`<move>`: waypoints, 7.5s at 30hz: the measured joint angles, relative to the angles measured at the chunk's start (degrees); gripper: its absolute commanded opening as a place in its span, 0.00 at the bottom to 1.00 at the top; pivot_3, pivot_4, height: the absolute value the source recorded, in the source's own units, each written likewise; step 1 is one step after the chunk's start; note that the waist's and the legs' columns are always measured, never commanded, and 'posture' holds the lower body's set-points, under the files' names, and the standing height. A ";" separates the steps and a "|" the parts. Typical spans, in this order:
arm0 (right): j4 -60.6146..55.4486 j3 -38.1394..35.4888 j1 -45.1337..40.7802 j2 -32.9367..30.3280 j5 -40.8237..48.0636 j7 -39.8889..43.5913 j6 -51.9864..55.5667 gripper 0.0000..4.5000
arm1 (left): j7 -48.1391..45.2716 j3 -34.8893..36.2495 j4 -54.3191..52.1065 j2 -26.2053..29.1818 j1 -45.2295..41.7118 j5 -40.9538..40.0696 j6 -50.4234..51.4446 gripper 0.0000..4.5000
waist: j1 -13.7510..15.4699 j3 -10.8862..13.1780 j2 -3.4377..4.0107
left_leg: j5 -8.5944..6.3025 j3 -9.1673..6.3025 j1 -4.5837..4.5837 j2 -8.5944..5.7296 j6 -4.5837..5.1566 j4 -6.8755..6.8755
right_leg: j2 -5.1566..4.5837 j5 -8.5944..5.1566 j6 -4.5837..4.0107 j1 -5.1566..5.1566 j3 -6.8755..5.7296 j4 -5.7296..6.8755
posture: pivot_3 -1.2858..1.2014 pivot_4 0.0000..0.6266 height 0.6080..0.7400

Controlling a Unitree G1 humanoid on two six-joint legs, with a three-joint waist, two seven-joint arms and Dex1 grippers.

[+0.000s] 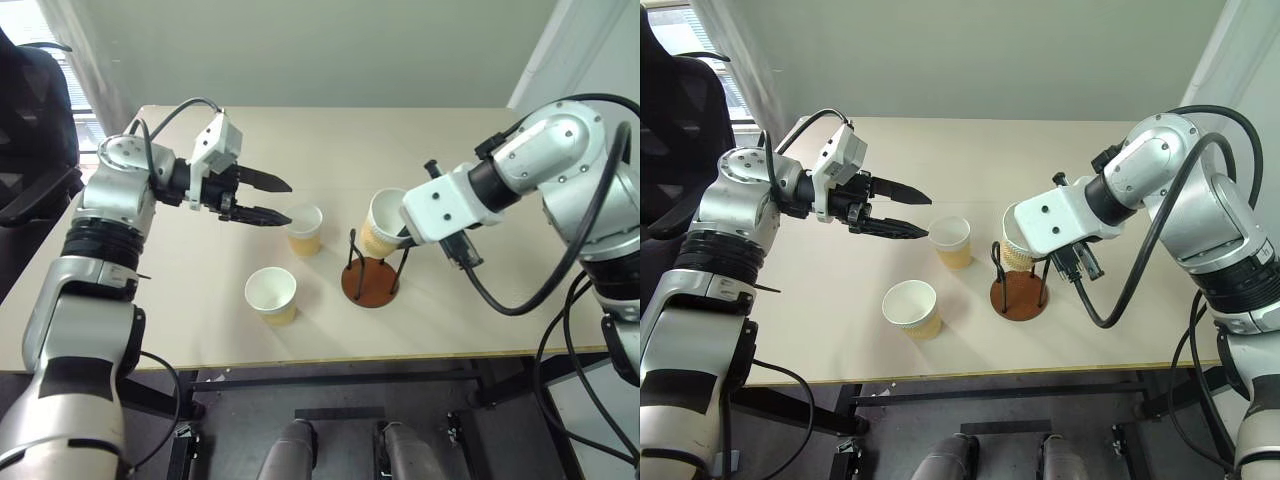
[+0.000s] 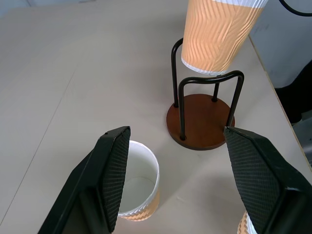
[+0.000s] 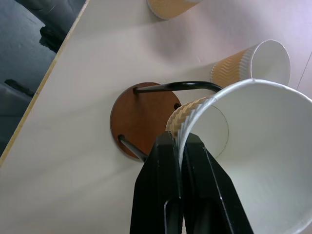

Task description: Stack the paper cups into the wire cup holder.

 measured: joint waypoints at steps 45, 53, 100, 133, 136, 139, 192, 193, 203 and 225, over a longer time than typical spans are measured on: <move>16.76 -19.49 7.79 -2.75 11.85 -14.37 18.15 0.26 | 1.52 -3.71 12.94 -0.58 -10.19 27.47 -25.77 0.73 | 0.04 0.01 0.01 | -0.06 0.24 -0.04 0.03 0.11 0.05 | -0.06 0.05 0.06 -0.06 0.13 -0.05 | 0.52 0.24 1.00; 17.38 -23.26 9.84 -2.72 16.68 -13.82 14.18 0.26 | 0.27 -4.26 16.19 -4.63 -12.00 30.94 -29.88 0.73 | 0.08 0.01 0.00 | -0.27 0.69 -0.10 0.04 0.45 0.13 | -0.22 -0.01 0.19 -0.12 0.22 -0.12 | 0.52 0.24 1.00; 15.38 -29.42 21.50 -6.32 26.89 -5.69 7.99 0.26 | 7.73 -9.97 22.27 -9.37 -12.53 42.98 -40.48 0.73 | 0.14 0.02 0.02 | -0.66 1.10 -0.25 -0.19 0.94 1.15 | -0.52 0.14 0.66 0.06 0.29 -0.06 | 0.52 0.24 1.00; 17.62 -28.80 21.47 -7.78 25.29 -4.75 5.58 0.27 | 0.75 -11.42 26.36 -11.36 -17.06 46.48 -41.97 0.01 | 0.23 0.01 0.02 | -0.68 1.07 -0.35 -0.21 0.98 1.19 | -0.59 0.19 0.80 0.05 0.32 -0.12 | 0.52 0.24 1.00; 19.68 -28.05 21.13 -8.50 24.31 -3.47 4.04 0.27 | 0.08 -10.99 27.49 -11.97 -20.98 44.61 -39.01 0.01 | 0.35 0.02 0.02 | -0.70 1.08 -0.44 -0.24 1.02 1.21 | -0.64 0.17 0.82 0.02 0.30 -0.16 | 0.52 0.24 1.00; 21.88 -27.40 20.69 -8.96 23.36 -2.17 2.43 0.27 | -0.05 -10.96 28.06 -12.83 -25.35 43.44 -36.95 0.01 | 0.40 0.02 0.02 | -0.72 1.11 -0.55 -0.29 1.06 1.21 | -0.67 0.15 0.86 -0.06 0.31 -0.19 | 0.52 0.24 1.00; 23.35 -25.14 21.67 -13.96 22.61 0.01 -0.01 0.27 | -0.28 -55.29 1.93 -11.27 -37.12 -8.80 -20.79 0.01 | 0.90 0.06 0.14 | -1.15 1.32 -0.53 -0.47 1.54 2.09 | -0.91 0.04 1.58 0.42 0.37 -0.16 | 0.52 0.24 1.00; 23.10 -25.21 21.76 -13.96 22.61 0.01 0.05 0.27 | -0.28 -55.37 2.18 -11.32 -37.12 -8.42 -21.15 0.01 | 0.90 0.06 0.14 | -1.15 1.32 -0.53 -0.47 1.54 2.09 | -0.91 0.03 1.58 0.42 0.37 -0.16 | 0.52 0.24 1.00; 22.06 -25.73 22.66 -13.96 22.60 -0.18 0.34 0.27 | -0.28 -55.99 5.52 -12.44 -37.11 -3.86 -25.67 0.01 | 0.92 0.06 0.14 | -1.17 1.32 -0.54 -0.48 1.54 2.08 | -0.91 0.02 1.60 0.42 0.38 -0.20 | 0.52 0.24 1.00; 20.32 -25.75 24.15 -14.29 22.48 -0.31 1.03 0.27 | -0.27 -54.25 1.50 -8.99 -36.80 -4.29 -27.52 0.99 | 0.82 0.09 0.18 | -1.29 1.32 -0.54 -0.48 1.51 2.02 | -0.90 -0.05 1.69 0.40 0.38 -0.23 | 0.52 0.24 1.00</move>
